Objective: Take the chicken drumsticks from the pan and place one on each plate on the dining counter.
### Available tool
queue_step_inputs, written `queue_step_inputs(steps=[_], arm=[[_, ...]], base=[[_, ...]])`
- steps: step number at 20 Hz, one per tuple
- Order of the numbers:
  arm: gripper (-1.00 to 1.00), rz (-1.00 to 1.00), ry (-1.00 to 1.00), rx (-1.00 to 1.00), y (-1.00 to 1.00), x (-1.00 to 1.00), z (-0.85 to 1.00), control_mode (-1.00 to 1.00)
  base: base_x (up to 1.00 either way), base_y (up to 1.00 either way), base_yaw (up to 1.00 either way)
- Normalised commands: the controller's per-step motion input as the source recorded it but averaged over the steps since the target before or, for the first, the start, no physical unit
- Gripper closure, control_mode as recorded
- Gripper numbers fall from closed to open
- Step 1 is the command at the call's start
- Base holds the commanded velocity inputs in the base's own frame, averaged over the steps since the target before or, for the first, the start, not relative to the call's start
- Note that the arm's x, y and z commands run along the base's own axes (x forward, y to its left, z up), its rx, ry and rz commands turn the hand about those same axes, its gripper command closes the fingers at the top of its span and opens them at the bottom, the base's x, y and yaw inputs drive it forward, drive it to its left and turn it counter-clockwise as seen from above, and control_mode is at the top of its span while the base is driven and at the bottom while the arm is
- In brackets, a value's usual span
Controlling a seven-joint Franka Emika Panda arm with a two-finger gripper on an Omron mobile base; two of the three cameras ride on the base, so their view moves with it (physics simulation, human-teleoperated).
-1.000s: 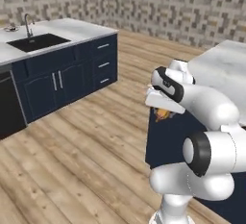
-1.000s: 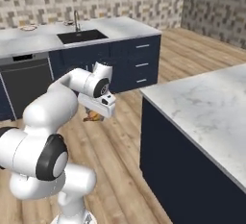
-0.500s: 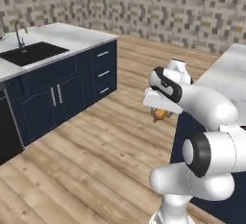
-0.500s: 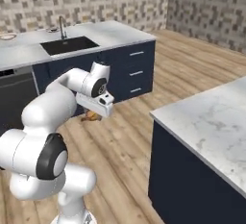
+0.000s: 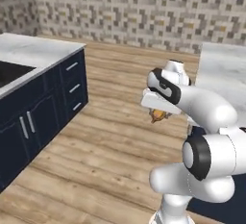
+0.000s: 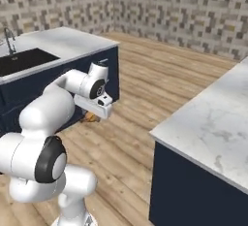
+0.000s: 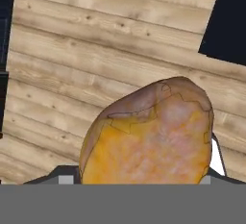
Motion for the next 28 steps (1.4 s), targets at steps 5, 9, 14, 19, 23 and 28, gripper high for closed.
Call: queue_step_inputs(steps=[5,9,14,19,23,28], arm=[[1.0,0.0,0.0,0.0,0.0,0.0,0.0,1.0],[1.0,0.0,0.0,0.0,0.0,0.0,0.0,1.0],[1.0,0.0,0.0,0.0,0.0,0.0,0.0,1.0],[1.0,0.0,0.0,0.0,0.0,0.0,0.0,1.0],[1.0,0.0,0.0,0.0,0.0,0.0,0.0,1.0],[1.0,0.0,0.0,0.0,0.0,0.0,0.0,1.0]], base=[[1.0,0.51,-0.4],[1.0,0.5,-0.37],[1.0,0.49,-0.36],[1.0,0.47,-0.3],[1.0,0.45,-0.24],[1.0,0.42,-0.18]])
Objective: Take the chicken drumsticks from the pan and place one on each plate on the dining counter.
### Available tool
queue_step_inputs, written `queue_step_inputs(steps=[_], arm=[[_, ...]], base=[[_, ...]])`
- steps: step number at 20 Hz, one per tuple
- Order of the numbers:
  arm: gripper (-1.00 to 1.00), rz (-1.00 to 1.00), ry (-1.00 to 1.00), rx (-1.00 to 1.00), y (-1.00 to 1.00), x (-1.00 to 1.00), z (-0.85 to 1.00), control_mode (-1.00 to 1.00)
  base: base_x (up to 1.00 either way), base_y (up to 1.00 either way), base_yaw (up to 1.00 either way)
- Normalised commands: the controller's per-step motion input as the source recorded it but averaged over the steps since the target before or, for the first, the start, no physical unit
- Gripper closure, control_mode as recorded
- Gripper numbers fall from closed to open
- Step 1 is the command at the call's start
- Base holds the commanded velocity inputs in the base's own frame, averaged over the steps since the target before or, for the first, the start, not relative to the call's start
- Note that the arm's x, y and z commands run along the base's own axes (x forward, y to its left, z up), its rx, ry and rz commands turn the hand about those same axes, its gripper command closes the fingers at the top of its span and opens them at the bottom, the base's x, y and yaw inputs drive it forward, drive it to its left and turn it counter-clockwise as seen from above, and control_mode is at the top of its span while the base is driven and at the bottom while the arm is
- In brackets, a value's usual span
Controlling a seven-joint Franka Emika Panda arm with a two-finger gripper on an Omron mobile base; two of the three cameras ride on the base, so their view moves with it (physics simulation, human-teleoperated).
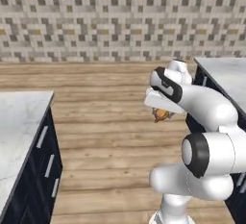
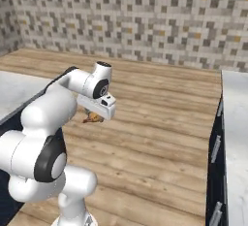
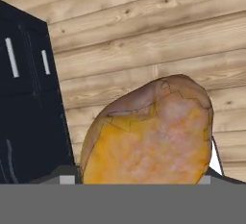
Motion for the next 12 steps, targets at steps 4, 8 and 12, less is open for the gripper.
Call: queue_step_inputs(steps=[4,8,12], arm=[[1.0,0.0,0.0,0.0,0.0,0.0,0.0,1.0],[1.0,0.0,0.0,0.0,0.0,0.0,0.0,1.0],[1.0,0.0,0.0,0.0,0.0,0.0,0.0,1.0]], base=[[1.0,0.36,-0.11],[1.0,0.3,-0.04],[1.0,0.29,-0.02]])
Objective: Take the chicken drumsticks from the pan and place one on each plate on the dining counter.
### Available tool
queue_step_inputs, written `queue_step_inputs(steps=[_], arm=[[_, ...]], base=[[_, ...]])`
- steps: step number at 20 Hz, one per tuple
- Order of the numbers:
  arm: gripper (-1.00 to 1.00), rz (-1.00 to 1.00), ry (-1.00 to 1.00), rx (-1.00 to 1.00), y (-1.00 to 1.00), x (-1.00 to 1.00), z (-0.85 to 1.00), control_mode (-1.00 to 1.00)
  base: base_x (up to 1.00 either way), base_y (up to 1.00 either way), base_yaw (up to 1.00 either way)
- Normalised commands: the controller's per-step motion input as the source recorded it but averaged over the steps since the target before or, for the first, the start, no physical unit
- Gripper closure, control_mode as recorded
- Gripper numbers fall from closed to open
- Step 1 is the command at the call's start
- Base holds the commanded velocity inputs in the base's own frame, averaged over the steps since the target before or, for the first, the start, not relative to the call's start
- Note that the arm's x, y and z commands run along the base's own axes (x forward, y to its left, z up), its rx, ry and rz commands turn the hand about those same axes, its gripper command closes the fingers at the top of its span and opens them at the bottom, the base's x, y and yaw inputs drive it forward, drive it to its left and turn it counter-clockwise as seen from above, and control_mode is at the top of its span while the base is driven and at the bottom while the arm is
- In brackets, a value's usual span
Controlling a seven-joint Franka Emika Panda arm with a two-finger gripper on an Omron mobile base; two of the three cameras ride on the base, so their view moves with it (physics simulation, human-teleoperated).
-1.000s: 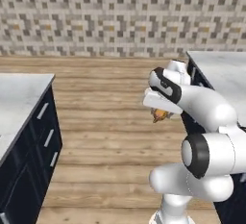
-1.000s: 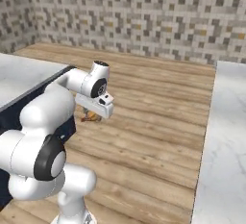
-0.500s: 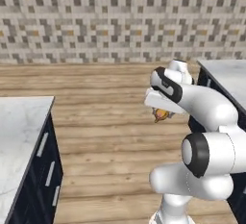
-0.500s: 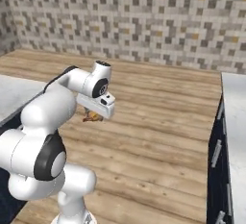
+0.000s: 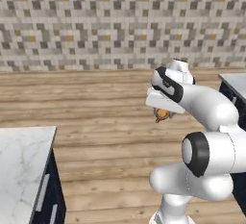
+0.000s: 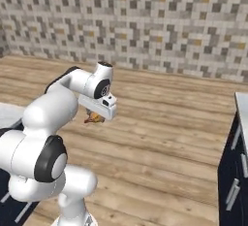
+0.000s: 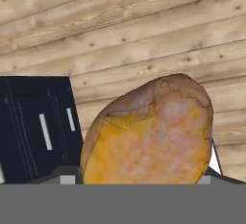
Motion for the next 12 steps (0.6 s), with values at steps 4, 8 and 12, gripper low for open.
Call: queue_step_inputs(steps=[4,8,12], arm=[[1.0,0.0,0.0,0.0,0.0,0.0,0.0,1.0],[1.0,0.0,0.0,0.0,0.0,0.0,0.0,1.0],[1.0,0.0,0.0,0.0,0.0,0.0,0.0,1.0]], base=[[1.0,0.25,0.0],[1.0,0.26,0.0],[1.0,0.26,0.0]])
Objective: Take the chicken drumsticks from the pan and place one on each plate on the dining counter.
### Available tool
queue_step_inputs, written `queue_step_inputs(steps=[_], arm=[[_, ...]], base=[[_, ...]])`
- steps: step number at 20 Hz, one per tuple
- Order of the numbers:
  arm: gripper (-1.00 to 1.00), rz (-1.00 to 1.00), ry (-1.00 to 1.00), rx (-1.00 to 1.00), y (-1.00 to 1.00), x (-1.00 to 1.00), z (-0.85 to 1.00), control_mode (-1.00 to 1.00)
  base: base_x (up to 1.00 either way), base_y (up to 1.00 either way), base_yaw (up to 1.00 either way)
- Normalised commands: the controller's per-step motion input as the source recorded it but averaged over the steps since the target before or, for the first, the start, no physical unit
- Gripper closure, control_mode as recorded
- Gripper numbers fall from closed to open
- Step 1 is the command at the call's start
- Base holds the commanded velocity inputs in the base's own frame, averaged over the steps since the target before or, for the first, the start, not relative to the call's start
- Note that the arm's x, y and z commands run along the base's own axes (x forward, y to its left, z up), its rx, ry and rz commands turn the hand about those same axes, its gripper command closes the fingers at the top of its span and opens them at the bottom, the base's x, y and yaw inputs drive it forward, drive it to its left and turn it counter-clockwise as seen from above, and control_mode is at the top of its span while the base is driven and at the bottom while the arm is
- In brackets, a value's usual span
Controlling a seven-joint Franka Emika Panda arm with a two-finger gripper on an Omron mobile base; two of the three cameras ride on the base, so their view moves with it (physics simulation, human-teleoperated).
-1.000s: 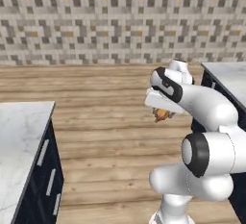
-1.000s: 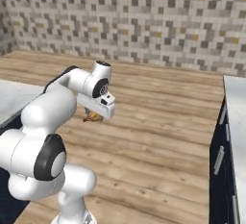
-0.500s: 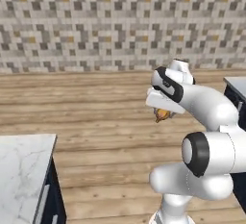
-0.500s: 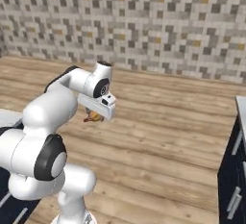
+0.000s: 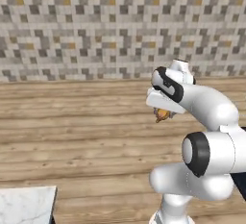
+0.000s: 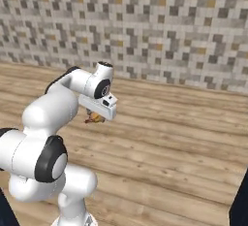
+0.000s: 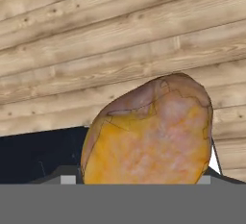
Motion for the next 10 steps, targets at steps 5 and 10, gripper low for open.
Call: queue_step_inputs(steps=[5,10], arm=[[1.0,0.0,0.0,0.0,0.0,0.0,0.0,1.0],[1.0,0.0,0.0,0.0,0.0,0.0,0.0,1.0]], base=[[1.0,0.18,0.13],[1.0,0.04,0.32]])
